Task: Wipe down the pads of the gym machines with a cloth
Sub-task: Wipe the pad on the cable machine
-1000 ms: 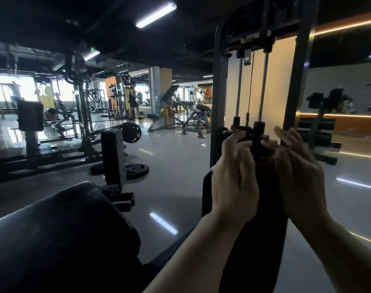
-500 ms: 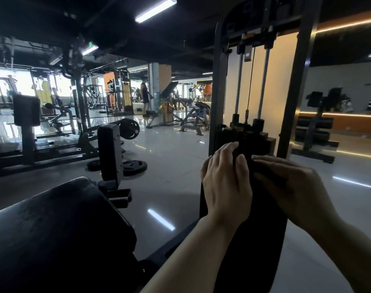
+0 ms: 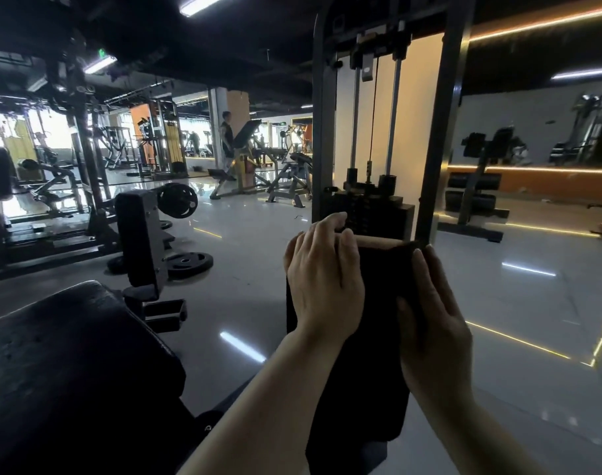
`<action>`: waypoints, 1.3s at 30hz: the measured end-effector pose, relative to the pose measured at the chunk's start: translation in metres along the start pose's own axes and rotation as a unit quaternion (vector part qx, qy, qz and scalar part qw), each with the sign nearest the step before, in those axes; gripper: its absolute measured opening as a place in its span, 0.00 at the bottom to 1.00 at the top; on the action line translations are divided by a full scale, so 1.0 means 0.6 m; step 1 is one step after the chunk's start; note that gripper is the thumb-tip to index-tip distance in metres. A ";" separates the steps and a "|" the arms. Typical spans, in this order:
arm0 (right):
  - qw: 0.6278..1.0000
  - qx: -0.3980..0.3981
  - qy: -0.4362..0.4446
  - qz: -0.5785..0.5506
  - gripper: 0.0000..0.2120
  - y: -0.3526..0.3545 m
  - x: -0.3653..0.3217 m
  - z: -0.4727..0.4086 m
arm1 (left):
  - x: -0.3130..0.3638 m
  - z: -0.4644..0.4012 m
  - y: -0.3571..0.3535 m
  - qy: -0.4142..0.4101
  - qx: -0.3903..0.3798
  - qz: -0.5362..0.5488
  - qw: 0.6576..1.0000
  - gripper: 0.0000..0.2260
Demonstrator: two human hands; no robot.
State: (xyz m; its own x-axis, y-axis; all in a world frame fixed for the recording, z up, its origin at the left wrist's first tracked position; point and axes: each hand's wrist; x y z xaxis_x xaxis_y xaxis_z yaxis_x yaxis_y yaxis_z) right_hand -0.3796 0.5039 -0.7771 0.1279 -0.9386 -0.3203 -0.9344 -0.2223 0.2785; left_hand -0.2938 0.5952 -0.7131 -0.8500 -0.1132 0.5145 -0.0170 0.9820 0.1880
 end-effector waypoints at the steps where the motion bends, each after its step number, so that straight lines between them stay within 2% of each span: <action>1: 1.000 0.002 -0.001 0.000 0.24 0.000 0.000 0.005 | -0.001 0.000 0.000 -0.003 -0.001 0.000 1.000 0.20; 6: 1.000 0.021 -0.021 -0.006 0.22 0.001 0.000 0.037 | -0.003 0.001 0.002 -0.005 -0.010 0.010 1.000 0.21; 18: 0.996 -0.005 -0.083 -0.022 0.24 -0.005 -0.006 0.140 | 0.000 0.006 0.007 -0.006 0.000 0.043 0.999 0.18; 22: 0.989 0.012 -0.117 -0.086 0.22 0.008 -0.012 0.153 | -0.001 0.009 0.009 -0.011 -0.009 0.034 0.999 0.18; 25: 0.962 0.112 -0.181 -0.172 0.18 0.027 -0.028 0.124 | -0.008 0.011 0.012 -0.026 -0.030 0.019 0.999 0.18; 27: 0.935 0.159 -0.190 -0.255 0.16 0.040 -0.046 0.085 | -0.013 0.010 0.015 -0.029 -0.045 0.014 0.998 0.18; 29: 0.905 0.168 -0.216 -0.325 0.14 0.056 -0.066 0.040 | -0.016 0.008 0.020 -0.034 -0.054 0.012 0.998 0.18; 32: 0.867 0.127 -0.283 -0.389 0.15 0.077 -0.084 -0.013 | -0.015 0.006 0.026 -0.037 -0.064 0.012 0.997 0.18; 34: 0.872 0.111 -0.288 -0.379 0.16 0.086 -0.088 -0.038 | -0.013 0.006 0.029 -0.039 -0.071 0.017 0.997 0.18; 39: 0.911 0.094 -0.281 -0.288 0.11 0.089 -0.091 -0.111 | -0.007 -0.001 0.031 -0.020 -0.075 0.003 0.997 0.16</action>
State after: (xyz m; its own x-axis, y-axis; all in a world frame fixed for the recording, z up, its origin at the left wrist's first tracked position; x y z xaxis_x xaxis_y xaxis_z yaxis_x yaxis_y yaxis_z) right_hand -0.4146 0.5255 -0.6847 0.4739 -0.3857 -0.7916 -0.8133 -0.5363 -0.2256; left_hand -0.2903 0.6135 -0.7111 -0.8703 -0.0979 0.4826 0.0651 0.9486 0.3098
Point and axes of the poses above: each hand's wrist, its own z-axis away from the middle knuckle, its own y-axis out of the back of the hand, x = y × z, and after that the axes turned 6 degrees about -x, right-handed
